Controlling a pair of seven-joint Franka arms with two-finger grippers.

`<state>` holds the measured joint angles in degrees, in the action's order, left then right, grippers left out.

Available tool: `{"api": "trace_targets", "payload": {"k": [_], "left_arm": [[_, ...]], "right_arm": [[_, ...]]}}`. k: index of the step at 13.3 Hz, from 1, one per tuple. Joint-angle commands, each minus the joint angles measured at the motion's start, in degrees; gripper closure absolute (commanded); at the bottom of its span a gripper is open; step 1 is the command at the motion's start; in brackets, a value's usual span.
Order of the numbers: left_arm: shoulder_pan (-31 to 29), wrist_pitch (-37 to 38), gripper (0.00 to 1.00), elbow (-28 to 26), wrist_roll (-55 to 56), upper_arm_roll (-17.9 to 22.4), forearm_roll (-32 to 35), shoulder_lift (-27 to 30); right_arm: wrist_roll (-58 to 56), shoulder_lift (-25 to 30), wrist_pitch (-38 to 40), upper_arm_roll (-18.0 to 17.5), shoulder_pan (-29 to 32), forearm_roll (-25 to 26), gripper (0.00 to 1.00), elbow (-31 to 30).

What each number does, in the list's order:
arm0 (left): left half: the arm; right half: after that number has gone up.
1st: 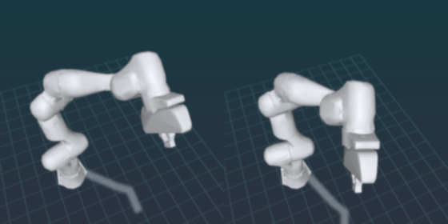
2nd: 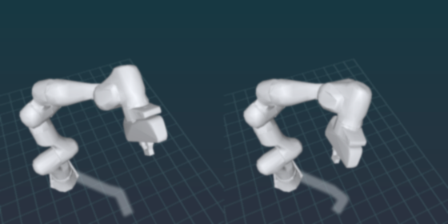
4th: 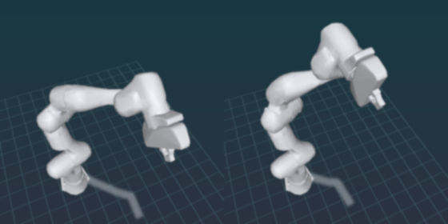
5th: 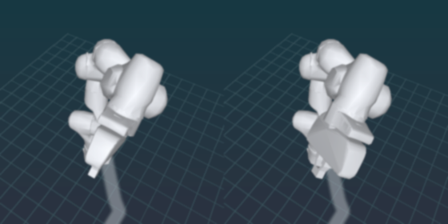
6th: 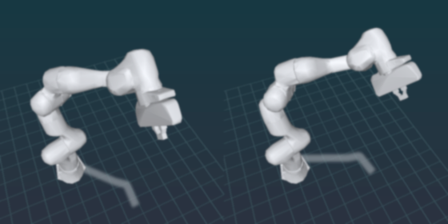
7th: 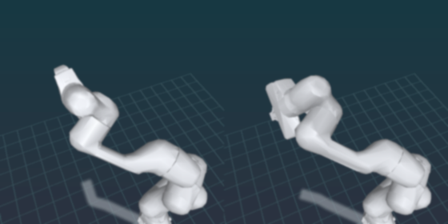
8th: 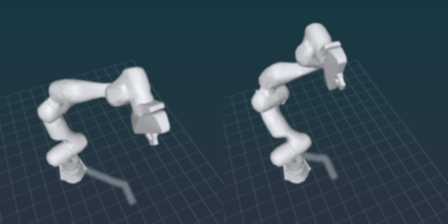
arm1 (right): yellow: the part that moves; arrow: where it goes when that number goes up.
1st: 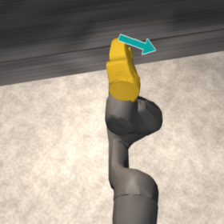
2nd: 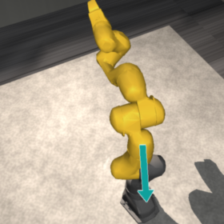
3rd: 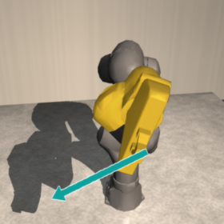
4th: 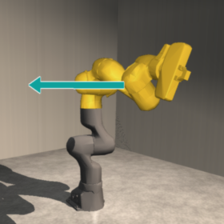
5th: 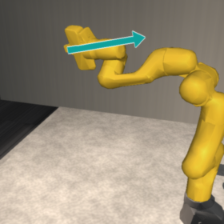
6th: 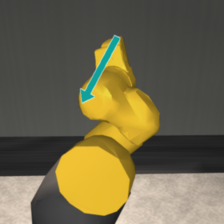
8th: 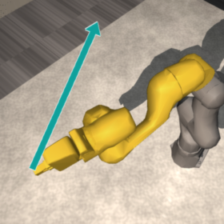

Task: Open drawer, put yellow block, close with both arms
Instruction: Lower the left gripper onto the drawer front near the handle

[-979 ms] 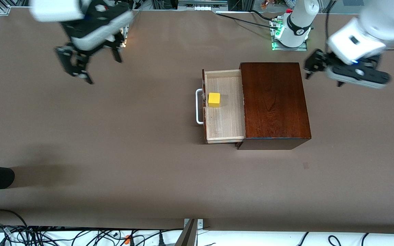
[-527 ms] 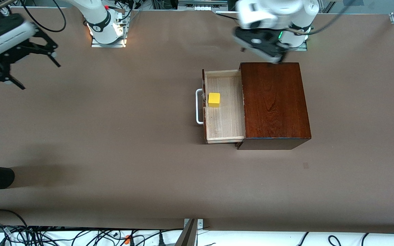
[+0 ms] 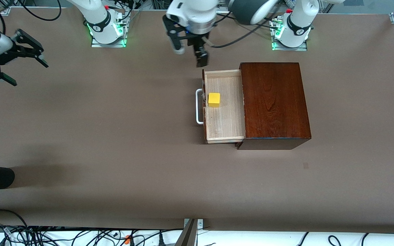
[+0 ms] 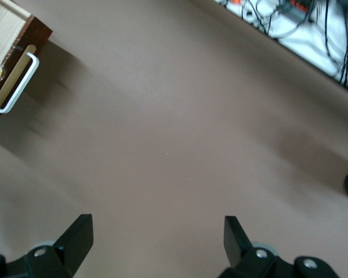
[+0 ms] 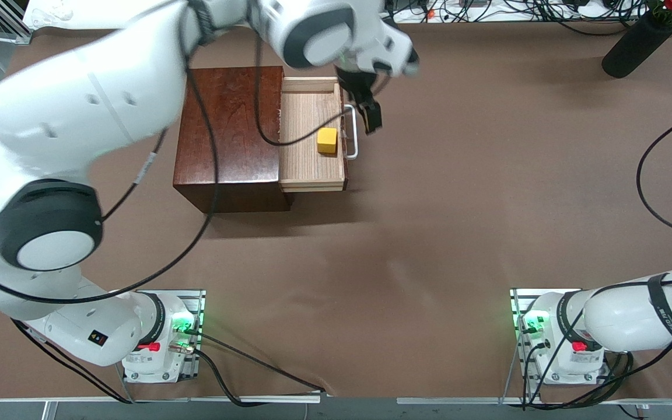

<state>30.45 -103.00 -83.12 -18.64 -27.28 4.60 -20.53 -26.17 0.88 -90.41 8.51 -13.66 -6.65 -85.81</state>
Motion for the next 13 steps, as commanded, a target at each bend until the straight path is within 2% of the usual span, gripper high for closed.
{"api": "trace_targets", "payload": {"k": [1, 3, 5, 7, 9, 13], "left_arm": [[3.12, -0.79, 0.0, 4.89, -13.75, 0.39, 5.75, -6.87], [3.21, -2.45, 0.0, 4.9, -22.01, 0.3, 10.68, -10.21], [3.3, -5.7, 0.0, 4.81, -22.58, 0.48, 13.05, -13.38], [3.3, -5.89, 0.0, 4.9, -22.58, 0.65, 16.13, -16.54], [2.86, -8.34, 0.0, 4.9, -21.27, 1.09, 17.81, -18.57], [3.03, -9.06, 0.0, 4.81, -20.83, 2.06, 19.31, -20.42]], "right_arm": [[10.21, 1.85, -4.23, -2.45, 2.41, 2.76, 0.0, -7.25], [14.21, 0.62, -5.21, -3.77, 2.41, 4.8, 0.0, -7.97], [15.52, 0.0, -5.65, -3.86, 2.14, 4.9, 0.0, -7.45], [17.98, 0.0, -5.74, -3.94, 1.97, 4.98, 0.0, -7.36], [23.15, 0.0, -5.65, -4.12, 1.7, 4.98, 0.0, -7.36], [23.97, -0.18, -4.78, -3.77, 1.88, 5.16, 0.0, -6.57]]}}
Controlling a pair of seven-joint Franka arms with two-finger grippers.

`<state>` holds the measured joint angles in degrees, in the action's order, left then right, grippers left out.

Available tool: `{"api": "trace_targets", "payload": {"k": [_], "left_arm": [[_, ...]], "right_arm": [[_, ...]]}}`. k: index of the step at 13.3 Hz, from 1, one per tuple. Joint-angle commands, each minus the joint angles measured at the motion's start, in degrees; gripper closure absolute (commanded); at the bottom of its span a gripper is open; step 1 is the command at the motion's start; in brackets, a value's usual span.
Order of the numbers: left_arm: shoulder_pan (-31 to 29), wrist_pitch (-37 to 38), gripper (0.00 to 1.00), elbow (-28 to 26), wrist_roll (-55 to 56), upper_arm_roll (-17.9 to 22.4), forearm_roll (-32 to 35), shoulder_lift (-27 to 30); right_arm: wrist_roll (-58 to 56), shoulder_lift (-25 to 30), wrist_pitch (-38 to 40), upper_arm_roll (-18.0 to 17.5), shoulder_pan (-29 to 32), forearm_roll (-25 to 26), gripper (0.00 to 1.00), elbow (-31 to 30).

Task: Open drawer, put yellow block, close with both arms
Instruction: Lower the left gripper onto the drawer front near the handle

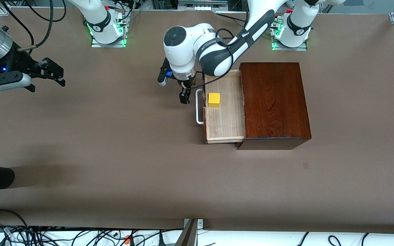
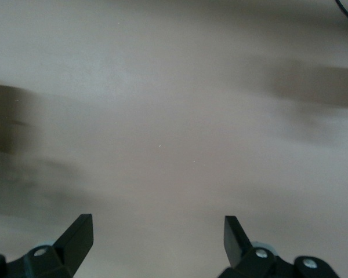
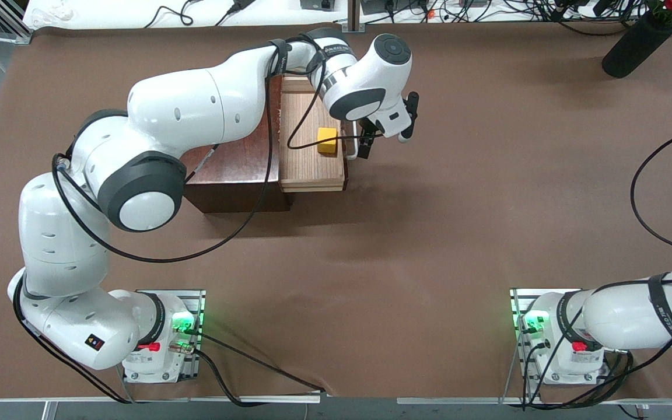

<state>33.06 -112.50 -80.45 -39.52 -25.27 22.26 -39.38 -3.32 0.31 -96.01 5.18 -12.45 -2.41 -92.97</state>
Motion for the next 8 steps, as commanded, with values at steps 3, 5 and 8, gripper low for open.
{"api": "trace_targets", "payload": {"k": [3, 5, 8], "left_arm": [[-0.53, 1.05, 0.0, 2.14, 0.41, 0.66, 2.27, -1.05], [-1.59, 3.06, 0.0, 2.05, 0.23, 0.66, 2.27, -0.61], [-1.68, 5.78, 0.0, 2.05, 0.58, 1.02, 2.27, -0.43]], "right_arm": [[1.21, 0.57, 0.83, 0.44, 1.11, 1.18, 0.0, 1.47], [1.21, 0.22, 1.27, 0.44, 1.11, 2.49, 0.0, 2.26], [1.21, 0.22, 1.53, 0.01, 0.5, 4.78, 0.0, 2.53]]}}
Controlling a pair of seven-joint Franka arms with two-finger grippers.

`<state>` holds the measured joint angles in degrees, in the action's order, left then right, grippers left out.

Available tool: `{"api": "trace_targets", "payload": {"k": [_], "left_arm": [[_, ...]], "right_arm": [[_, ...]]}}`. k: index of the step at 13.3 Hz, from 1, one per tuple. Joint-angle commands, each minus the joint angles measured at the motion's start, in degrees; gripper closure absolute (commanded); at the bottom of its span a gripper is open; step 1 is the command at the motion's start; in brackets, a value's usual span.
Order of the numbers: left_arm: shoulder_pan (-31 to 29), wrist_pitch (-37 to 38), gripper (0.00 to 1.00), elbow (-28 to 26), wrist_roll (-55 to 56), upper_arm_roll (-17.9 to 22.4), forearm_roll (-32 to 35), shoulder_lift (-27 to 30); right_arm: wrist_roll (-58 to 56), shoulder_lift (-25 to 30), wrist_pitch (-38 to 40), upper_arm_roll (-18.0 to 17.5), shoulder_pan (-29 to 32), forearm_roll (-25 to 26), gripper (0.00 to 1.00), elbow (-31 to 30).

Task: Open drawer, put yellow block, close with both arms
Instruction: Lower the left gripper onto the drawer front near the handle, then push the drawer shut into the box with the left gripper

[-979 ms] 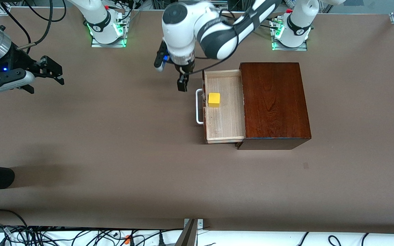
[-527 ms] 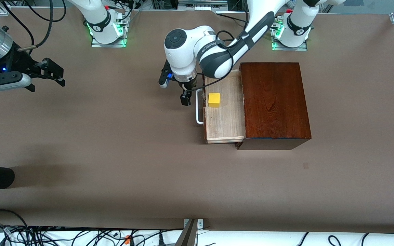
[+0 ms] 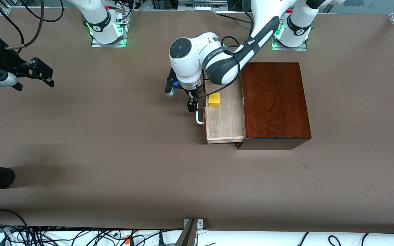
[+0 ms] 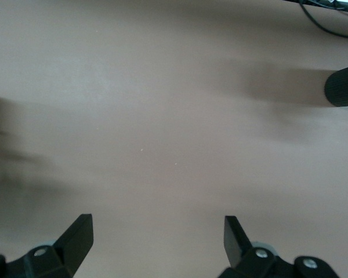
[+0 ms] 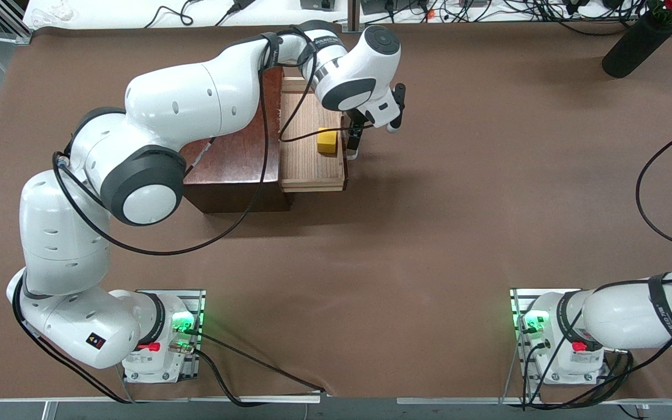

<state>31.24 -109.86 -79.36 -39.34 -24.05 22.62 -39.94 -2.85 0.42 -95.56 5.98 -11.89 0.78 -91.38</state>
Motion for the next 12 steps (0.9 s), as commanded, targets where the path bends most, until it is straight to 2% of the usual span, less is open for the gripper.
{"api": "trace_targets", "payload": {"k": [1, 5, 12], "left_arm": [[0.14, 4.12, 0.0, 0.96, 0.41, -0.12, 1.91, 0.21], [0.05, 9.39, 0.0, 0.96, 0.41, 0.5, 1.99, 0.91], [-5.31, 14.5, 0.0, 0.25, -0.21, 0.59, 2.43, 2.67]], "right_arm": [[0.74, 0.11, 0.99, -1.05, -0.06, 2.46, 0.0, 0.94], [1.01, 0.11, 0.9, -1.23, -0.94, 2.56, 0.0, 0.94], [0.92, 0.02, 0.82, -1.05, -0.85, 2.47, 0.0, 0.94]]}}
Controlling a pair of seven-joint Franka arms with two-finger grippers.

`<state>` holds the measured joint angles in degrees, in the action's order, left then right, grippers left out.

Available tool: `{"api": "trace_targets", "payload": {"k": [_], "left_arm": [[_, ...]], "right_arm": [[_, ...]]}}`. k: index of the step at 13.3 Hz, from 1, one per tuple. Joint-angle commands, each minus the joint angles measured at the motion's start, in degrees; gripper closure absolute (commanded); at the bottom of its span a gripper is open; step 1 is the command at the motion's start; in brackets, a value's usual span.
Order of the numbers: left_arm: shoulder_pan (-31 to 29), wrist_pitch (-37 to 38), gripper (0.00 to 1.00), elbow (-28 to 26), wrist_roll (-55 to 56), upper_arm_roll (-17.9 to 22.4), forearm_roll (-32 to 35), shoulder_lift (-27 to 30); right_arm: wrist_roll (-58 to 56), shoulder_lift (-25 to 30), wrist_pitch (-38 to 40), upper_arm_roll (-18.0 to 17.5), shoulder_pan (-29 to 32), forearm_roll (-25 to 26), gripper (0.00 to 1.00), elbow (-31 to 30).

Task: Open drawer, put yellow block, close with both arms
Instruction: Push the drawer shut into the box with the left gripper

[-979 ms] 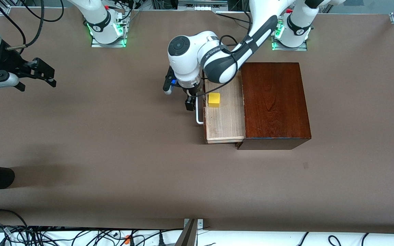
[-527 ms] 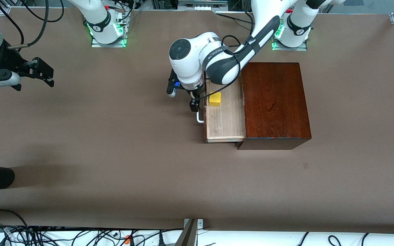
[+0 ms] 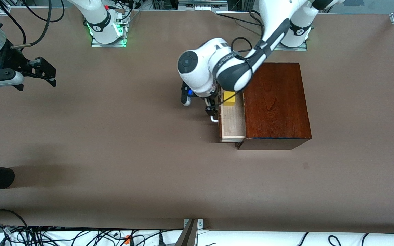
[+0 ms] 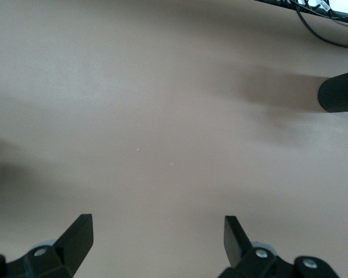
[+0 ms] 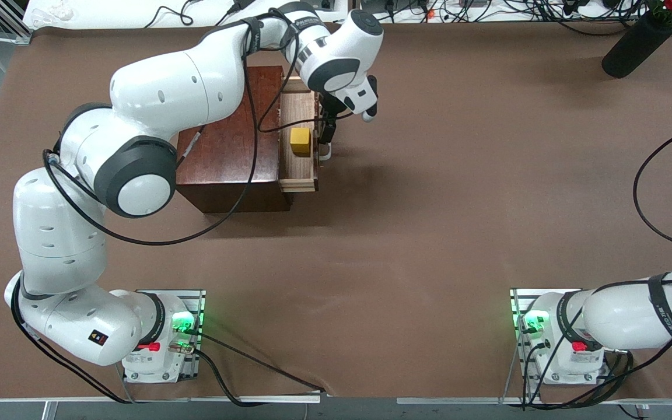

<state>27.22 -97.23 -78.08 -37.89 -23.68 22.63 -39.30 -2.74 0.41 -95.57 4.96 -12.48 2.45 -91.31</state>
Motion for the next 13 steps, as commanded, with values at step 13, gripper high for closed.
{"api": "trace_targets", "payload": {"k": [13], "left_arm": [[-5.68, 11.09, 0.0, -2.69, -1.31, 0.3, 5.32, 2.39]], "right_arm": [[0.46, 0.03, 0.82, 0.05, -0.26, 0.8, 0.0, 0.87]]}}
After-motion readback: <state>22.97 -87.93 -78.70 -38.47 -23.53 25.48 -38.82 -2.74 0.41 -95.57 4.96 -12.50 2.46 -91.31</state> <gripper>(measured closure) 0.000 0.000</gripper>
